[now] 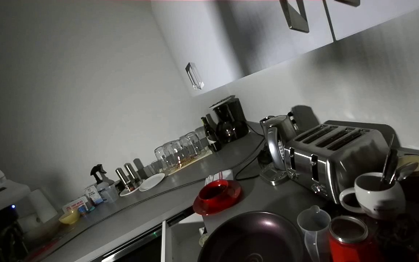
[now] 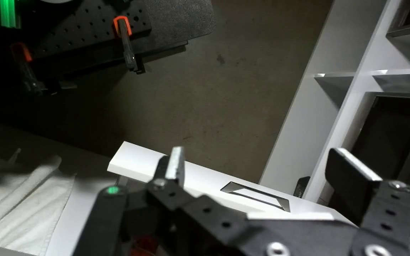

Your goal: Put the clear jar in the open drawer

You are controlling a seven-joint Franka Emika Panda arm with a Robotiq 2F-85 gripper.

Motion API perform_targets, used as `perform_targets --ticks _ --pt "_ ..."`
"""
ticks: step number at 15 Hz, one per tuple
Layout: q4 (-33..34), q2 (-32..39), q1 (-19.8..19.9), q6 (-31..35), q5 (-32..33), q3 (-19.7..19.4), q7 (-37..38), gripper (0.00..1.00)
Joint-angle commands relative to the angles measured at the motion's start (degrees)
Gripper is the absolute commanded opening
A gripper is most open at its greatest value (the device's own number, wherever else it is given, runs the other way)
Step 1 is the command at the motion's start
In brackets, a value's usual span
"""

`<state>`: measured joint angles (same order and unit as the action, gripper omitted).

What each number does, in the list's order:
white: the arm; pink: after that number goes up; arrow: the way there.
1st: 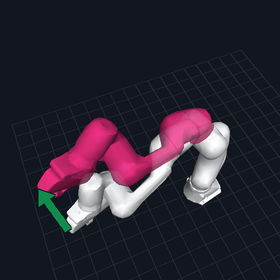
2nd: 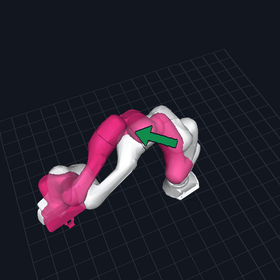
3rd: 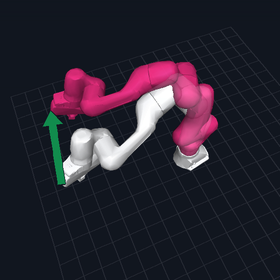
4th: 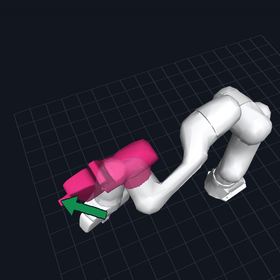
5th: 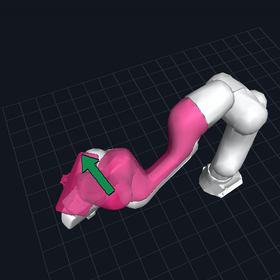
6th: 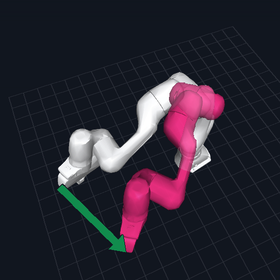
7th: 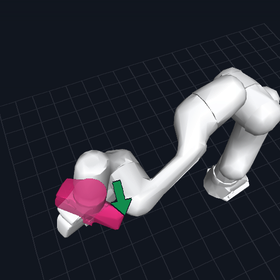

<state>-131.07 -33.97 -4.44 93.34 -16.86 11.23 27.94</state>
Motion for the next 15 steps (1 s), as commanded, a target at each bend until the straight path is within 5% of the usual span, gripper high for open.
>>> perform_targets --ticks 1,15 --pt "0.2 0.0 0.7 -0.2 -0.2 0.5 -0.3 1.00" --pt "5.0 8.5 5.9 3.3 4.6 -1.3 1.8 1.00"
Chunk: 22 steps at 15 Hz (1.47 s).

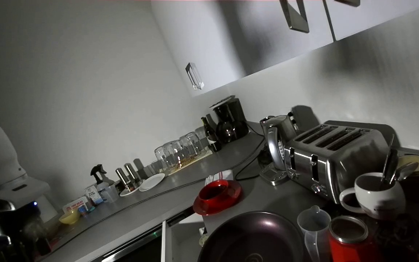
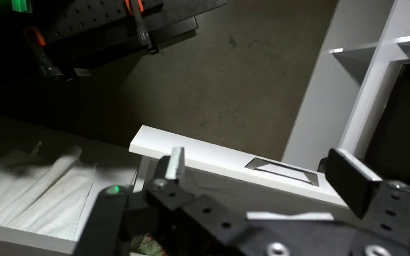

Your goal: Put the clear jar in the open drawer

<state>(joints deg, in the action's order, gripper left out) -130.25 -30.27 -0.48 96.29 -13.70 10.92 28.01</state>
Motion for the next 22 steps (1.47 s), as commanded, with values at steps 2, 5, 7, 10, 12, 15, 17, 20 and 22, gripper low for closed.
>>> perform_targets --ticks 2,5,7,10,12,15,17,20,22 --pt "6.5 7.5 3.2 1.1 2.0 -2.0 2.5 1.00" --pt "11.3 12.2 5.0 2.1 3.7 -3.7 3.6 1.00" --pt "14.8 15.4 5.6 2.3 6.4 -4.7 3.2 1.00" --pt "19.6 19.6 5.7 1.6 12.4 -5.9 1.3 1.00" --pt "22.2 21.8 5.4 1.0 17.2 -6.5 -0.6 1.00" --pt "25.3 24.6 5.1 1.2 24.5 -7.5 -4.7 1.00" --pt "27.0 26.2 5.0 1.7 28.4 -8.4 -8.3 1.00" --pt "29.6 28.6 5.3 3.2 32.6 -10.3 -15.7 1.00" --pt "31.6 30.6 5.8 5.4 33.8 -11.9 -20.4 1.00"
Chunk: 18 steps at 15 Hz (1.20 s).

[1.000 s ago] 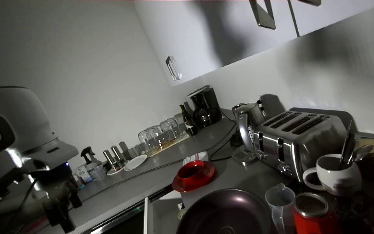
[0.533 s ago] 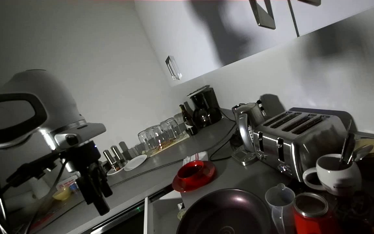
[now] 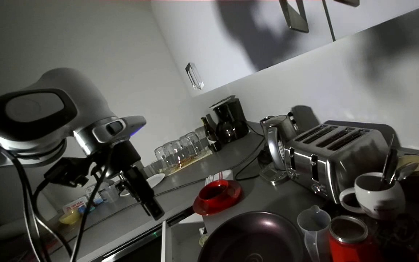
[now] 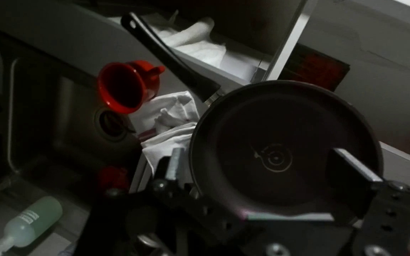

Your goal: Put the clear jar in the open drawer

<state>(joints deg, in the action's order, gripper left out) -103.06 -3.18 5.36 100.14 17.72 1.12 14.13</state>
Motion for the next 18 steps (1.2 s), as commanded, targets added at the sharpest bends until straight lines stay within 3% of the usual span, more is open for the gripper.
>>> perform_targets --ticks 1,10,18 --pt "5.2 4.5 0.1 2.9 2.7 -2.9 -9.1 1.00" --pt "16.5 17.9 2.6 15.7 0.8 -7.4 -28.2 1.00" --pt "29.8 31.4 6.1 15.0 -2.2 -7.4 -34.5 1.00"
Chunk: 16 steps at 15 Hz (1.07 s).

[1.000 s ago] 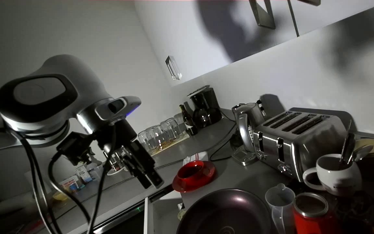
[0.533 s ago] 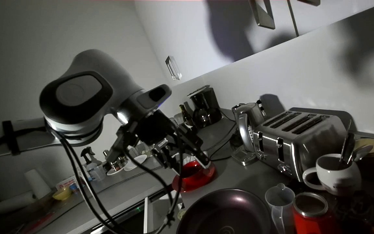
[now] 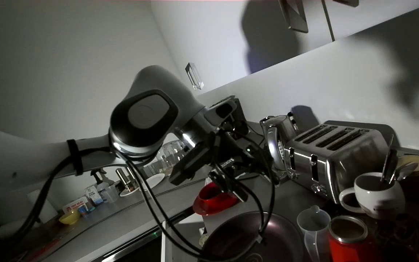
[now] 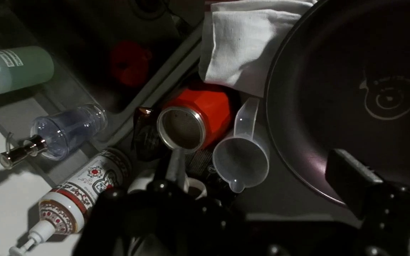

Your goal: Put the clear jar in the open drawer

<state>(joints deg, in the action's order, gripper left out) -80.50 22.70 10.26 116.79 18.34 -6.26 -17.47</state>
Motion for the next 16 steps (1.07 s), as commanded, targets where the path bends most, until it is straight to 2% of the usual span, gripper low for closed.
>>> perform_targets --ticks 1,8,10,11,16 --pt "8.4 6.6 1.8 -1.9 -3.9 0.2 -3.2 1.00" --pt "13.0 10.6 4.6 -5.4 -14.2 3.7 -9.4 1.00" --pt "13.3 10.5 4.2 -5.5 -14.4 4.0 -10.3 1.00" --pt "10.6 9.5 3.7 -3.9 -12.9 3.0 -8.2 1.00" --pt "11.2 9.6 3.6 -4.3 -13.1 3.5 -8.9 1.00"
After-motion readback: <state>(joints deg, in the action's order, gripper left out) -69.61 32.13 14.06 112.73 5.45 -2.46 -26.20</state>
